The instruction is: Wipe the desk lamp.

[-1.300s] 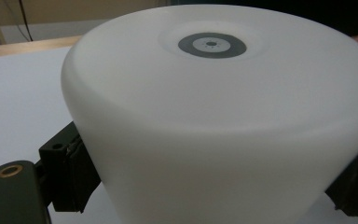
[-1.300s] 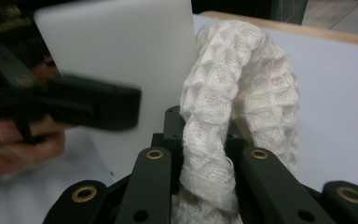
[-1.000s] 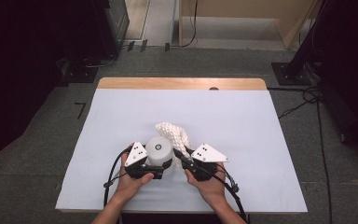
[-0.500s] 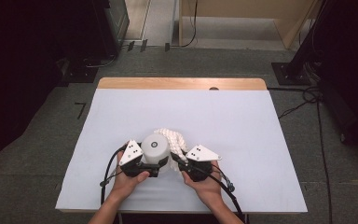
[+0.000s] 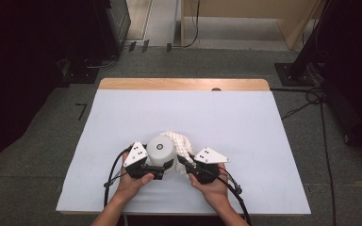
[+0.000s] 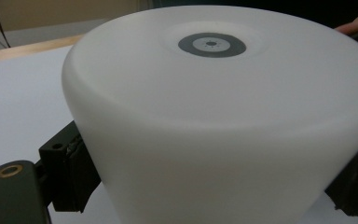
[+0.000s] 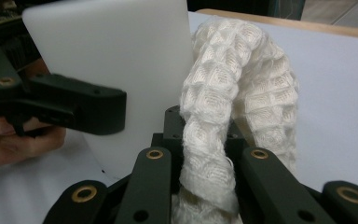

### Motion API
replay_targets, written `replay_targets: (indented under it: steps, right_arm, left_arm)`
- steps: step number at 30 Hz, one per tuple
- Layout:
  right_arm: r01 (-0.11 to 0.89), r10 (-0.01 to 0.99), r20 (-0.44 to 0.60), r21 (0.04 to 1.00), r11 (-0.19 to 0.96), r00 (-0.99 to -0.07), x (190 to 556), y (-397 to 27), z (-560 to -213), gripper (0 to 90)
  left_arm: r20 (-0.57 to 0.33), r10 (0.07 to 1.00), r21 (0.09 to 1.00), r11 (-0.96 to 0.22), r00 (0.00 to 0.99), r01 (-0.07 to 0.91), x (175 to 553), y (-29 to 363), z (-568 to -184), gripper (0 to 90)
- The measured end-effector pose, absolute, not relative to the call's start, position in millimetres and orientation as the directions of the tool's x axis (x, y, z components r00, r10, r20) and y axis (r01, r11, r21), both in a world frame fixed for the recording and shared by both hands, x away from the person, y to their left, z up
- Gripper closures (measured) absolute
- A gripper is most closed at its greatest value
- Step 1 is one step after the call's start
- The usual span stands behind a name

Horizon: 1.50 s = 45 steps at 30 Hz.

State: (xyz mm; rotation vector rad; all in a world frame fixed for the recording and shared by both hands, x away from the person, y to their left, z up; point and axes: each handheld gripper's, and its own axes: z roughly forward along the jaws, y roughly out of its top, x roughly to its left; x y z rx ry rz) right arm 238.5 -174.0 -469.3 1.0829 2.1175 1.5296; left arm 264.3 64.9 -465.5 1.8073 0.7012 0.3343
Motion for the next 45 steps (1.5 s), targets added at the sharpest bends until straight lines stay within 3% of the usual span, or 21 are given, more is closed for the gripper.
replay_targets:
  steps: [10,15,21,26,38,45]
  right_arm:
    - [0.379,0.717,0.196,0.920,0.102,-0.669,248,-186,-460,79.1]
    - [0.344,0.715,0.184,0.935,0.084,-0.674,241,-186,-449,79.1]
    - [0.366,0.728,0.154,0.920,0.141,-0.668,237,-181,-460,79.1]
    - [0.407,0.721,0.194,0.904,0.132,-0.665,238,-179,-462,79.0]
    - [0.301,0.715,0.136,0.947,0.109,-0.686,228,-182,-428,79.0]
    - [0.411,0.723,0.191,0.901,0.139,-0.663,237,-180,-454,78.9]
  left_arm:
    - [-0.069,0.609,0.920,-0.269,0.791,0.287,259,48,-474,8.6]
    - [-0.076,0.615,0.924,-0.252,0.785,0.286,259,49,-474,8.6]
    - [-0.119,0.637,0.938,-0.179,0.762,0.296,259,54,-468,8.6]
    - [-0.070,0.658,0.952,-0.180,0.750,0.247,254,57,-459,8.6]
    - [-0.024,0.620,0.935,-0.264,0.784,0.237,251,51,-458,8.6]
    - [0.030,0.647,0.948,-0.259,0.762,0.183,253,48,-453,8.6]
